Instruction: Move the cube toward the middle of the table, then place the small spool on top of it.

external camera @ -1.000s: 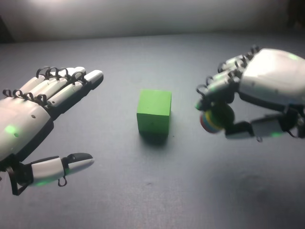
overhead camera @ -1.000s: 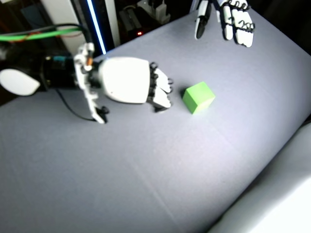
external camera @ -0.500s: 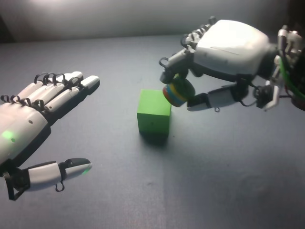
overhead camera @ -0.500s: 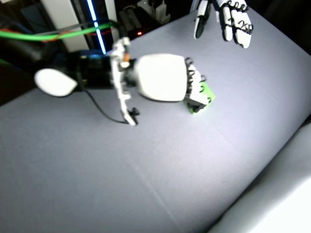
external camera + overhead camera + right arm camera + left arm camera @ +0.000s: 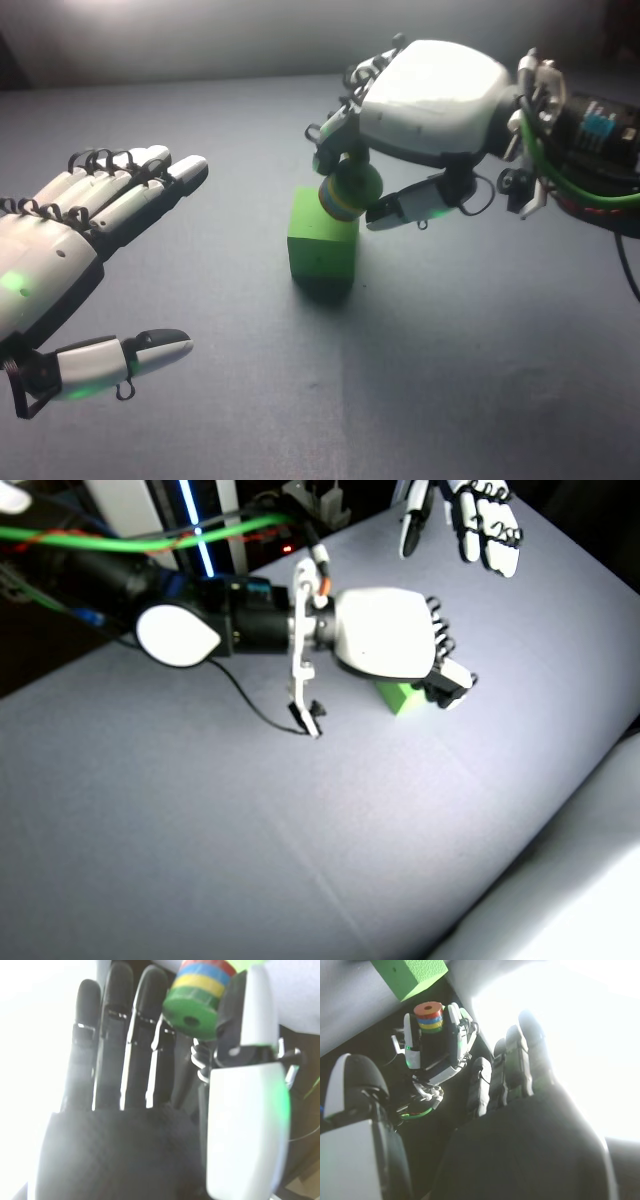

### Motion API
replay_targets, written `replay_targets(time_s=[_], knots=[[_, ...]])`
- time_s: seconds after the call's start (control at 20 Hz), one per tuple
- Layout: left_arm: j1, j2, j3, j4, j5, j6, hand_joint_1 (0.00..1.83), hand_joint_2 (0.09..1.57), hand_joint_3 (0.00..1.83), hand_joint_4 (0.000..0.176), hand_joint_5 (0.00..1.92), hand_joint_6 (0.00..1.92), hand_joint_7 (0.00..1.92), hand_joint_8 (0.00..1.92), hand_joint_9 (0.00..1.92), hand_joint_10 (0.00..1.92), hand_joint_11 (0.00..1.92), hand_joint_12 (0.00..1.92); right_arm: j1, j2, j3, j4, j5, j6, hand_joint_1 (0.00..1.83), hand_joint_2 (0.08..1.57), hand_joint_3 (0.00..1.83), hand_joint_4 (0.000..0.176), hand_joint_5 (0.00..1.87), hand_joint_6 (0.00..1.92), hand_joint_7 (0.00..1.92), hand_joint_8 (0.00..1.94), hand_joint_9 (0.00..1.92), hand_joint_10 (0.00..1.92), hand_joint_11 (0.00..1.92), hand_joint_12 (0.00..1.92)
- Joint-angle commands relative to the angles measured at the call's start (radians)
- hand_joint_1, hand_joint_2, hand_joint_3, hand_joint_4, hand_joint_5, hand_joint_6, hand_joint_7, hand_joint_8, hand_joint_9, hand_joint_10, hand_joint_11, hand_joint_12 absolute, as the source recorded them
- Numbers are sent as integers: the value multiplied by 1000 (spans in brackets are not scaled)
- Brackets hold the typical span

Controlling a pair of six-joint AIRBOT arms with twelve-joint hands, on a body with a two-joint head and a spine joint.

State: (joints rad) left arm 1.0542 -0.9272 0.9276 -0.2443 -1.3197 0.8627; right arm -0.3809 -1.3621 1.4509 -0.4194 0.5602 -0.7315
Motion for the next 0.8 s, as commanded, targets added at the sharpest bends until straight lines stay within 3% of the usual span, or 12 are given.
replay_targets(time_s=[0.0, 0.1, 0.2, 0.3, 0.35, 0.4, 0.45, 0.5, 0.55, 0.65, 0.7, 0.75], knots=[[-3, 3, 1, 10, -129, -3, 825, 1039, 4, 139, 61, 3, 27, 2, 31, 3, 0, 289, 18, -2, 4, 24, 98, -5, 1268, 1073, 0, 0, 1141, 867, 1004, 782, 1061, 104, 598, 1115], [-3, 3, 1, 10, -129, -4, 823, 1045, 3, 128, 76, 5, 25, 1, 24, 0, 0, 258, 19, -12, 6, 24, 85, -21, 1253, 1107, 0, 0, 1079, 985, 924, 861, 1002, 30, 507, 1037], [-3, 3, 1, 10, -129, -5, 827, 1050, 2, 108, 87, 4, 38, 3, 28, 1, 0, 250, 19, -24, 12, 24, 75, -28, 1263, 1084, 0, 0, 1093, 956, 1003, 783, 1025, 15, 551, 958], [-3, 3, 2, 10, -129, -7, 830, 1052, 2, 109, 88, 3, 37, 1, 19, 1, 0, 230, 19, -35, 20, 24, 67, -29, 1251, 1077, 0, 0, 1073, 953, 1060, 739, 1057, 20, 546, 955], [-3, 3, 2, 10, -129, -8, 821, 1048, 2, 118, 96, 0, 48, 1, 29, 1, 0, 256, 19, -38, 22, 24, 65, -33, 1261, 1076, 0, 0, 1058, 702, 1087, 968, 1234, 116, 687, 1230], [-3, 2, 2, 10, -129, -8, 821, 1049, 2, 116, 96, 1, 43, 0, 29, 1, 0, 253, 19, -41, 22, 24, 63, -44, 1264, 1107, 5, 0, 913, 870, 1075, 1026, 1257, 160, 742, 1299], [-3, 2, 2, 10, -129, -8, 811, 1053, 3, 121, 94, 0, 37, 0, 25, 0, 0, 239, 19, -41, 22, 25, 63, -46, 1165, 1024, 0, 0, 733, 359, 862, 512, 1097, 102, 649, 1261], [-3, 2, 2, 10, -129, -8, 813, 1056, 3, 107, 97, 1, 37, 1, 26, 1, 0, 238, 19, -41, 23, 26, 62, -46, 1064, 981, 0, 0, 597, 88, 739, 237, 1001, 67, 614, 1260], [-2, 2, 1, 10, -129, -9, 819, 1056, 2, 106, 93, 0, 26, 0, 22, 0, 0, 224, 19, -41, 23, 26, 60, -46, 998, 964, 0, 0, 525, 17, 690, 101, 891, 20, 532, 1133], [-2, 2, 2, 10, -129, -10, 821, 1052, 0, 107, 85, 0, 27, 1, 26, 0, 0, 249, 19, -40, 23, 27, 58, -46, 924, 968, 5, 23, 369, 0, 552, 5, 738, 0, 400, 996], [-2, 2, 2, 10, -129, -10, 821, 1052, 0, 107, 85, 0, 27, 1, 26, 0, 0, 249, 19, -40, 23, 28, 58, -46, 924, 968, 5, 23, 369, 0, 552, 5, 738, 0, 400, 996], [-2, 2, 2, 10, -129, -11, 810, 1048, 0, 125, 83, 0, 38, 4, 36, 3, 0, 259, 19, -40, 23, 29, 58, -46, 835, 985, 0, 29, 279, 0, 510, 0, 672, 0, 216, 1145]])
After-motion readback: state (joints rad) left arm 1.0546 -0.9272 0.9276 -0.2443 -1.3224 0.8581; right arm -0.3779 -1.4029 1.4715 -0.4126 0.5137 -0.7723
